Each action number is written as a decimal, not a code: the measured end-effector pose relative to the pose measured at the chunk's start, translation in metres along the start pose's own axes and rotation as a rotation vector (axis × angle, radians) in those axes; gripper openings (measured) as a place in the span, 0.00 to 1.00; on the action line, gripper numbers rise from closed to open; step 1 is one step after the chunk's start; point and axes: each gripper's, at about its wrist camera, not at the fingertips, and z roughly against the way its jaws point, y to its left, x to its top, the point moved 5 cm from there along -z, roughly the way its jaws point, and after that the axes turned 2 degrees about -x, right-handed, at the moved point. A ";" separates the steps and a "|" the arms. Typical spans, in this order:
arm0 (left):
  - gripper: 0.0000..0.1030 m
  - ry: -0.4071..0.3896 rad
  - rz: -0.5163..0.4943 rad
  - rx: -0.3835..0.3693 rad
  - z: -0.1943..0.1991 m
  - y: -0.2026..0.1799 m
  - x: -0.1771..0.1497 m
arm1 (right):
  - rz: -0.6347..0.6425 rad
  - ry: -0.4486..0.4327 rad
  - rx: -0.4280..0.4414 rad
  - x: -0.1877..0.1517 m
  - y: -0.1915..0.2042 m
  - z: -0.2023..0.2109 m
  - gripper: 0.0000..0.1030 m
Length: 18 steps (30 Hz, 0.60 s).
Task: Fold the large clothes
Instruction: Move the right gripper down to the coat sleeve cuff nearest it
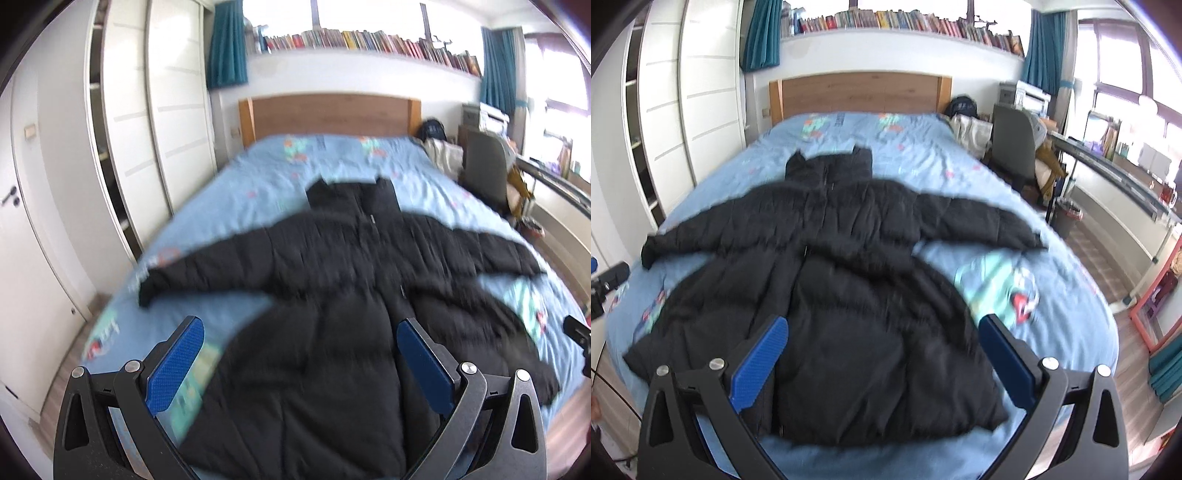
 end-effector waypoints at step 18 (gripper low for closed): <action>1.00 -0.078 0.083 0.137 -0.114 0.050 0.117 | -0.205 0.015 -0.029 0.142 -0.086 -0.159 1.00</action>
